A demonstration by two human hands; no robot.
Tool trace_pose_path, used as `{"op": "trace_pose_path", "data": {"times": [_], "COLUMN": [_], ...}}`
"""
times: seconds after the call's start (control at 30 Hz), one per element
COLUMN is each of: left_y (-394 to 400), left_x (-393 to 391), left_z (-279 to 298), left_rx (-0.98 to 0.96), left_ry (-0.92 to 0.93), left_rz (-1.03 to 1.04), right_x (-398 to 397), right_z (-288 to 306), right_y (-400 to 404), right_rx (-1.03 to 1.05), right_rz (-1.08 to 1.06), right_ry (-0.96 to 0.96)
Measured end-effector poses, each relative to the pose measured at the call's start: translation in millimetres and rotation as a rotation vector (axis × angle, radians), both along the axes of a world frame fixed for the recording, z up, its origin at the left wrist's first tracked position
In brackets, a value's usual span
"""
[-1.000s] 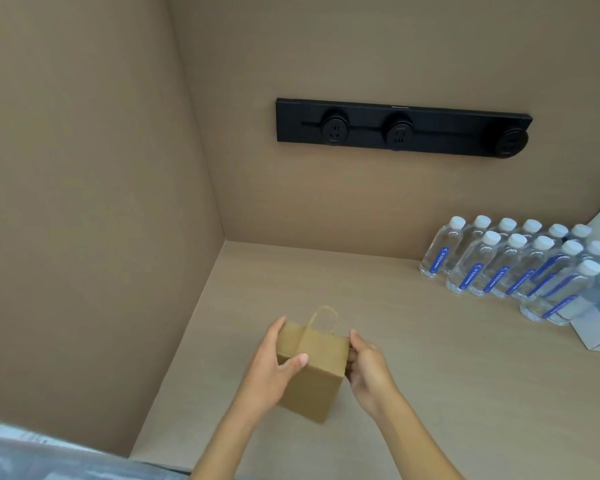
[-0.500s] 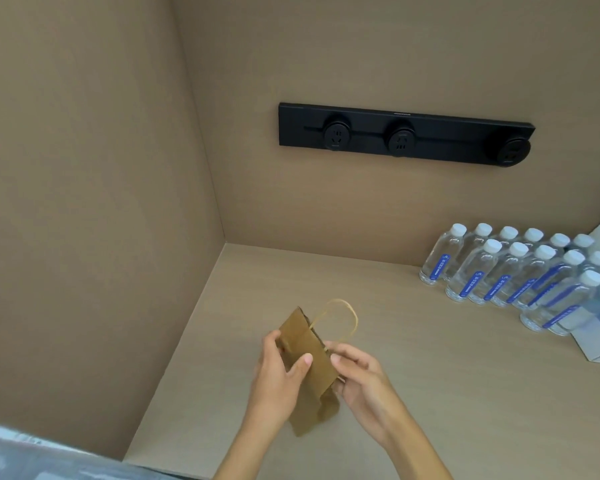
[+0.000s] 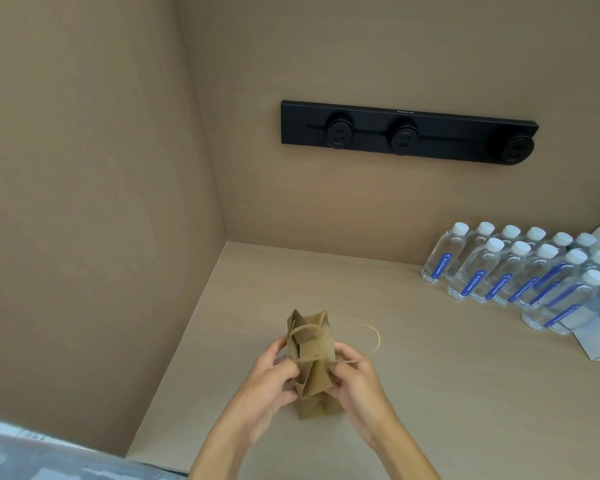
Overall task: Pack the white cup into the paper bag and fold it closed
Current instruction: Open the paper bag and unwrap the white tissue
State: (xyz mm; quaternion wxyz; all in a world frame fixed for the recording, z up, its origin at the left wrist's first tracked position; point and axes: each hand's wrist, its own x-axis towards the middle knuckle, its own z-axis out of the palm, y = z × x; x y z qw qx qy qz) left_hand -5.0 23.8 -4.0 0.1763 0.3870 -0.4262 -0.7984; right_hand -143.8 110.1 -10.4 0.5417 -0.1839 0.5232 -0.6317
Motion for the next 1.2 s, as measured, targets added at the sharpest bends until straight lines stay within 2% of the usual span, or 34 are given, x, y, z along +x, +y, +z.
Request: {"op": "trace_pose_path", "data": {"times": [0.07,0.13,0.23,0.33,0.4,0.5,0.6,0.67,0.77,0.87,0.93,1.0,1.03,1.1,1.13,1.2], "left_y": [-1,-3,-14,-35,-46,-55,-57,-58,-57,-48,-39,-33,-32,-27,-24,-21], "left_x": [2,1,5,16,19,10,-3,-10,-15,-21,-23,-25,-27,-31,-32,-30], "left_z": [1,2,3,6,13,26,37,44,51,49,43,40,39,46,49,41], "left_rx": [-0.062,-0.209,-0.313,-0.392,-0.465,-0.584,-0.626,-0.649,-0.741,-0.952,-1.088,-1.14,-1.101,-0.904,-0.871,-0.93], "left_ry": [-0.104,-0.27,-0.414,-0.533,-0.612,-0.715,-0.765,-0.808,-0.903,-0.978,-0.874,-0.673,-0.578,-0.413,-0.401,-0.452], "left_rz": [-0.07,-0.126,-0.069,-0.069,-0.111,-0.282,-0.38,-0.374,-0.213,0.027,0.188,0.231,0.225,0.268,0.273,0.178], "right_x": [4,8,6,-6,-11,-8,-10,-15,-23,-24,-20,-17,-16,-10,-6,3], "right_z": [4,6,11,22,32,49,66,77,78,81,85,88,90,92,91,88], "right_y": [-3,-5,-3,8,18,23,13,9,8,11,12,11,8,0,-4,-11], "right_rx": [0.103,0.165,0.225,0.243,0.253,0.273,0.089,0.008,0.015,0.051,0.117,0.134,0.164,0.229,0.223,0.237], "right_rz": [-0.033,-0.031,-0.073,-0.118,0.023,0.302,0.41,0.588,0.841,0.976,1.058,1.06,1.06,1.066,1.093,1.17], "right_ry": [0.225,0.36,0.473,0.776,1.044,1.48,1.988,2.146,2.25,2.268,2.142,1.995,1.926,1.877,1.912,1.981]}}
